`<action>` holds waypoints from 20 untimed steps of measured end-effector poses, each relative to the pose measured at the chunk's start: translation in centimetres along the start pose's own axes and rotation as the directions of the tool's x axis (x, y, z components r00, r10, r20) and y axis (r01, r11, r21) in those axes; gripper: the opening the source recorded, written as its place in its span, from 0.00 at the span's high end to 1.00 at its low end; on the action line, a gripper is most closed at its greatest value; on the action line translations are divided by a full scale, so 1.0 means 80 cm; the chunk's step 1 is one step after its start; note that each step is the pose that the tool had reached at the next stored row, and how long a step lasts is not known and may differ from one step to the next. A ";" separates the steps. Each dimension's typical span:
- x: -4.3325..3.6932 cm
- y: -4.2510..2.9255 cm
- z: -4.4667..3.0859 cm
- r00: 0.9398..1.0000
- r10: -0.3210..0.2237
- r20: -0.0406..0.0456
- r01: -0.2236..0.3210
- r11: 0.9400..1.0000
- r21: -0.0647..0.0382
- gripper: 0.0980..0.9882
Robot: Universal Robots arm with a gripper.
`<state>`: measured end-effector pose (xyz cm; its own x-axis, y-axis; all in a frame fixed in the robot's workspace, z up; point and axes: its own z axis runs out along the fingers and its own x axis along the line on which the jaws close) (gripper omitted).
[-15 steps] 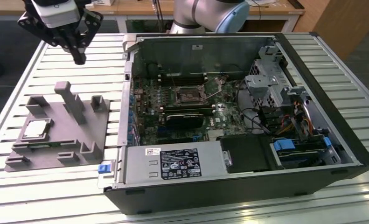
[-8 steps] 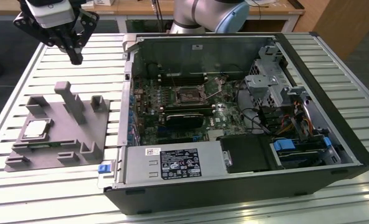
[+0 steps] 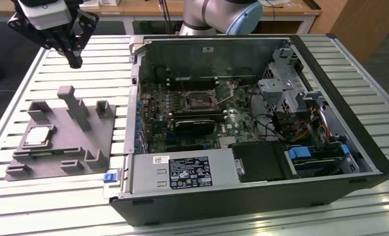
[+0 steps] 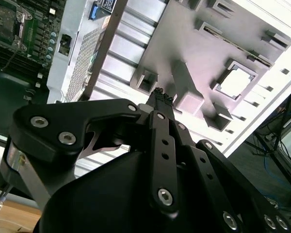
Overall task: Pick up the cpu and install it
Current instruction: 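Reach for the cpu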
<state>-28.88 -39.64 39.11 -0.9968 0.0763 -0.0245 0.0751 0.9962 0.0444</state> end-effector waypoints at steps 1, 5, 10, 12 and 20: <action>0.001 -0.0001 -0.0001 1.000 0.000 0.000 0.000 1.000 0.000 0.99; 0.007 -0.0005 -0.0002 1.000 0.000 0.000 0.000 1.000 0.000 0.99; 0.014 -0.0011 -0.0003 1.000 0.000 0.000 0.000 1.000 0.000 0.99; 0.025 -0.0019 -0.0006 1.000 0.000 0.000 0.000 1.000 0.000 0.99; 0.038 -0.0029 -0.0008 1.000 0.000 0.000 0.000 1.000 0.000 0.99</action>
<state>-31.93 -39.64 39.09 -0.9968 0.0762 -0.0245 0.0751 0.9962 0.0444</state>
